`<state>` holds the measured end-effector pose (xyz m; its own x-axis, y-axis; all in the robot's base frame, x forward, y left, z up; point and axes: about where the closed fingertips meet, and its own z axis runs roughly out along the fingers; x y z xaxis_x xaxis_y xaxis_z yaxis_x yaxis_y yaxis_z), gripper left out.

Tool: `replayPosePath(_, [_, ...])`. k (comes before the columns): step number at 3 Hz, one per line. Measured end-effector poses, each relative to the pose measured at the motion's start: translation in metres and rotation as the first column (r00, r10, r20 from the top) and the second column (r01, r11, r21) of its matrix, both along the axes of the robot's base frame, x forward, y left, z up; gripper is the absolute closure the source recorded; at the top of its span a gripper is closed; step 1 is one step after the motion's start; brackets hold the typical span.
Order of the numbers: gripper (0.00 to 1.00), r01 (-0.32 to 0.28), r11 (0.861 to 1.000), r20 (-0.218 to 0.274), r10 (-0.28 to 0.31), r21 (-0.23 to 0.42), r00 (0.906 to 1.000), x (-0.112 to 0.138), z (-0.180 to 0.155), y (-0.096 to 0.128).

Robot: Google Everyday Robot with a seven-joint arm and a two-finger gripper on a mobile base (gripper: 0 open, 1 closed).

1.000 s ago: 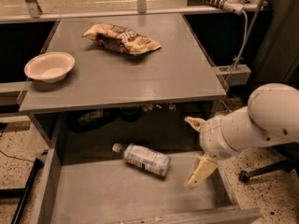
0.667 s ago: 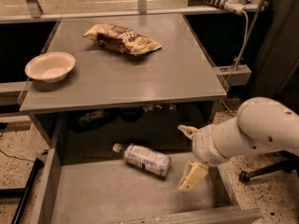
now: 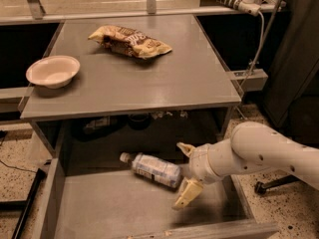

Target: Pick blue plastic bottle from top drawer and place on counter

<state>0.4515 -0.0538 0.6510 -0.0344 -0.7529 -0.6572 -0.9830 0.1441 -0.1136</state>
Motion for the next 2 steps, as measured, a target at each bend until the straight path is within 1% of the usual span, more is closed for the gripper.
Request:
replayPosePath(1, [0.00, 0.033, 0.999, 0.009, -0.033, 0.033, 0.9994, 0.017, -0.006, 0.016])
replayPosePath(2, [0.00, 0.059, 0.996, -0.028, -0.057, 0.061, 0.9980, 0.024, -0.017, 0.026])
